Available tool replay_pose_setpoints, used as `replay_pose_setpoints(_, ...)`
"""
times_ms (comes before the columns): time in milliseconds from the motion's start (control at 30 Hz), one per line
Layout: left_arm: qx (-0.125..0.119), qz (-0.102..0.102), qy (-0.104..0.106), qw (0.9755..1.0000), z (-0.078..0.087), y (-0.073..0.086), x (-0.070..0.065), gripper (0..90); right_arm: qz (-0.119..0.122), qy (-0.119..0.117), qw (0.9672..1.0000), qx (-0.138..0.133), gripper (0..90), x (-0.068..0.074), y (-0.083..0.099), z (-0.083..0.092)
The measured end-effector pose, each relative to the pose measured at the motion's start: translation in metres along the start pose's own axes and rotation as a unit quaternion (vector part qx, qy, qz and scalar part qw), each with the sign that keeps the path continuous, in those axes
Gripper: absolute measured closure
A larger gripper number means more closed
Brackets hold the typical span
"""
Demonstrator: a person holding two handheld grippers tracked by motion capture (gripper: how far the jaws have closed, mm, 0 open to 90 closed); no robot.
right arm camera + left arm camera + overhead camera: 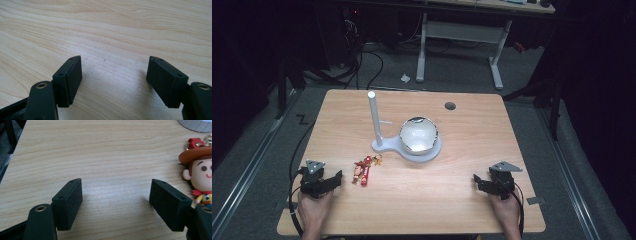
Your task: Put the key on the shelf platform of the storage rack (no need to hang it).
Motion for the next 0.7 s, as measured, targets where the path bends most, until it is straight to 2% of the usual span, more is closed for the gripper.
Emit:
replay_pose_setpoints(100,0.002,0.003,0.000,1.0000,0.001,0.000,0.000,26.7,0.000,0.000,1.0000,0.000,28.9,0.000,0.000,0.000)
replay_pose_setpoints(200,0.004,-0.005,0.008,0.9999,0.002,0.001,0.000,26.5,0.000,0.000,1.0000,0.000,28.9,0.000,0.000,0.000)
replay_pose_setpoints(267,0.001,0.005,0.006,1.0000,0.003,0.001,-0.002,25.7,0.000,0.000,1.0000,0.000,28.9,0.000,0.000,0.000)
replay_pose_setpoints(433,0.004,0.003,0.011,0.9999,0.006,0.001,-0.004,23.7,0.000,0.000,1.0000,0.000,28.9,0.000,0.000,0.000)
replay_pose_setpoints(467,0.004,0.011,0.011,0.9999,0.008,0.001,-0.006,23.7,0.000,0.000,1.0000,0.000,28.9,0.000,0.000,0.000)
replay_pose_setpoints(567,0.007,0.010,0.019,0.9998,0.011,0.001,-0.009,23.5,0.000,0.000,1.0000,0.000,28.9,0.000,0.000,0.000)
replay_pose_setpoints(600,0.011,0.002,0.026,0.9996,0.013,0.001,-0.010,23.4,0.000,0.000,1.0000,0.000,28.9,0.000,0.000,0.000)
replay_pose_setpoints(700,0.018,0.000,0.022,0.9996,0.015,0.003,-0.013,22.6,0.000,0.000,1.0000,0.000,28.9,0.000,0.000,0.000)
Point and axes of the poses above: each handheld gripper's, and its own axes: z roughly backward along the jaws, y roughly out of its underside, x roughly to its left, the point moved 1 cm from there along -z, roughly forward along the jaws, and after that the axes turned 3 degrees about x, right-handed, at the moved point
